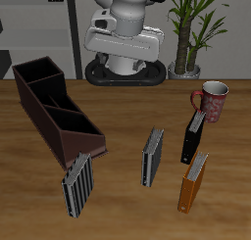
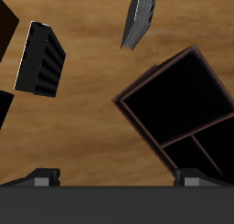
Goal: Place the left striped book into the right desk caddy's front compartment
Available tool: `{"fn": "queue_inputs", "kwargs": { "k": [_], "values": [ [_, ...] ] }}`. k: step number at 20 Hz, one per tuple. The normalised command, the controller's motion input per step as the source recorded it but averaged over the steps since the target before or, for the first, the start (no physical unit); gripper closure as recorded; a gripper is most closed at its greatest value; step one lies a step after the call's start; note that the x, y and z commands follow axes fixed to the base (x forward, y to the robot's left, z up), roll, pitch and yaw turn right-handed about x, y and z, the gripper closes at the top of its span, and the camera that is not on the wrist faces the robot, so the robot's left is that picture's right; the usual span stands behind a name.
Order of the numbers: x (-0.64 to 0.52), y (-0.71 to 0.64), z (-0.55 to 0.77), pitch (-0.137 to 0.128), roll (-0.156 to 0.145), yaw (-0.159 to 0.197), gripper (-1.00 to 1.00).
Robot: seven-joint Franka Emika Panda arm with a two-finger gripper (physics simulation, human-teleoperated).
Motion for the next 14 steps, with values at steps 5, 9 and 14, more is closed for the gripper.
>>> {"fn": "queue_inputs", "kwargs": {
  "k": [5,9,14],
  "values": [
    [0.23,0.36,0.10,-0.041,-0.005,0.010,-1.00],
    [0.22,0.14,0.13,-0.044,-0.006,0.005,-1.00],
    [0.25,0.10,0.21,-0.060,-0.008,-0.013,-1.00]
  ]
}}
